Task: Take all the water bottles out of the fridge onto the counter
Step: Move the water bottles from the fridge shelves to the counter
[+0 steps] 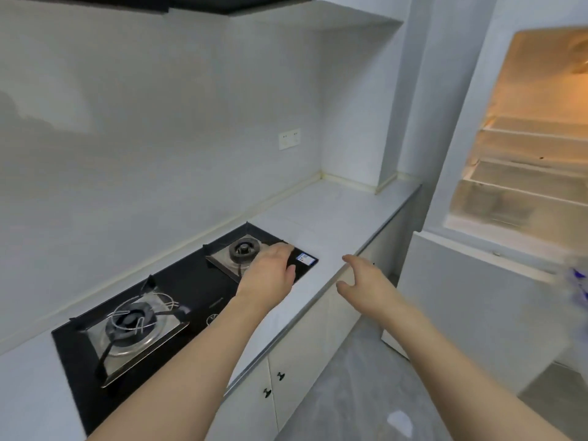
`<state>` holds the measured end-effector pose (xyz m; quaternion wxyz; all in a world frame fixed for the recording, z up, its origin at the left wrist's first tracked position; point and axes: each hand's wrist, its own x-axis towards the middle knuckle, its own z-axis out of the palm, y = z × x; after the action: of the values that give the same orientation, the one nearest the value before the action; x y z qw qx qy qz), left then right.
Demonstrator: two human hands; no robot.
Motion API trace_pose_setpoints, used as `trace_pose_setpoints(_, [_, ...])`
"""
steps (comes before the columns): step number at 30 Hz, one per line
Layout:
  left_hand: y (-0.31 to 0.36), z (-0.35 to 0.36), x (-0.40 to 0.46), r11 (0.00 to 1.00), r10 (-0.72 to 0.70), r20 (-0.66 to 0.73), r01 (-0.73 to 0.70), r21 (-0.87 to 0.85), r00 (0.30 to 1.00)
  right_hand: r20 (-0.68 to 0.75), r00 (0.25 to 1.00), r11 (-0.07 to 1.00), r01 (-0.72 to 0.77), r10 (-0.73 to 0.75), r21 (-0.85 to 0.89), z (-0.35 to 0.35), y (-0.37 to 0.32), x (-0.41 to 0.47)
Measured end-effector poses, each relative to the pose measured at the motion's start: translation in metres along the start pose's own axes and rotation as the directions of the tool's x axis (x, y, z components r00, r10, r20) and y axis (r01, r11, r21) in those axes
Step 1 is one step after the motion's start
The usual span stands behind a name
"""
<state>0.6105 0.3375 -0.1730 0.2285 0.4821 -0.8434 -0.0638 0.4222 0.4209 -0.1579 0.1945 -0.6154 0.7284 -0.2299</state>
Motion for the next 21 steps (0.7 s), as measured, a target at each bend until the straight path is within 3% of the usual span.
trace_pose_setpoints(9, [0.082,0.053,0.05,0.994,0.105,0.094,-0.104,-0.01,0.99,-0.067,0.989,0.99,-0.132,0.135,0.044,-0.052,0.101,-0.005])
trace_pose_setpoints(21, [0.124,0.128,0.17,0.969,0.237,0.201,-0.216,-0.121,0.95,-0.176,0.947,0.963,-0.259,0.269,0.075,-0.098,0.181,0.063])
